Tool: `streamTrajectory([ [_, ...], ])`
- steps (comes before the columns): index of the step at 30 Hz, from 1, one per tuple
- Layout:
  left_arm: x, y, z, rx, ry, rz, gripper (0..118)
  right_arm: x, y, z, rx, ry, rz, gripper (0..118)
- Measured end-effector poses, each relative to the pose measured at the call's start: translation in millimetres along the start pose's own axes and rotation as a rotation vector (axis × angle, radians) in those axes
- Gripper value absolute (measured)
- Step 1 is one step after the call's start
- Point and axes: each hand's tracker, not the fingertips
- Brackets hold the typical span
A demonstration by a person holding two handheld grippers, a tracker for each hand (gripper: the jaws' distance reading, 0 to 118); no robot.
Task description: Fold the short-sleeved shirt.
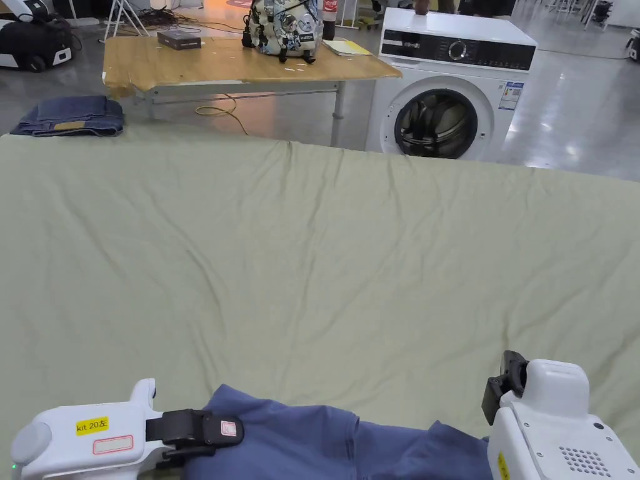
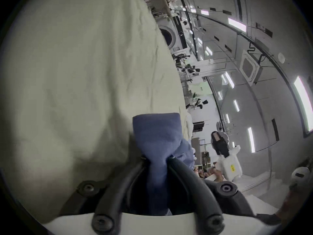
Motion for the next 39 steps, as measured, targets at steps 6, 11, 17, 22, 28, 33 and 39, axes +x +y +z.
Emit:
streamTrajectory([
  [6,45,17,49,0.035,0.085,-0.113,4,-1,3,0,0.004,0.007,0.008,0],
  [11,94,20,84,0.045,0.295,-0.196,3,-3,6,-1,0.014,0.017,0.012,0],
  [17,139,10,68,-0.004,0.42,-0.277,3,-6,6,-2,0.013,0.027,0.003,0],
  [22,167,1,35,-0.035,0.398,-0.321,4,-5,5,-1,0.013,0.026,0.003,0],
  [28,198,-16,-13,-0.11,0.381,-0.343,4,3,4,0,0.01,0.013,0.001,0],
  [33,205,-29,-66,-0.175,0.416,-0.375,4,11,1,2,0.003,-0.001,-0.013,0],
  [39,198,-49,-137,-0.247,0.383,-0.329,4,20,0,4,-0.003,-0.018,-0.029,0],
])
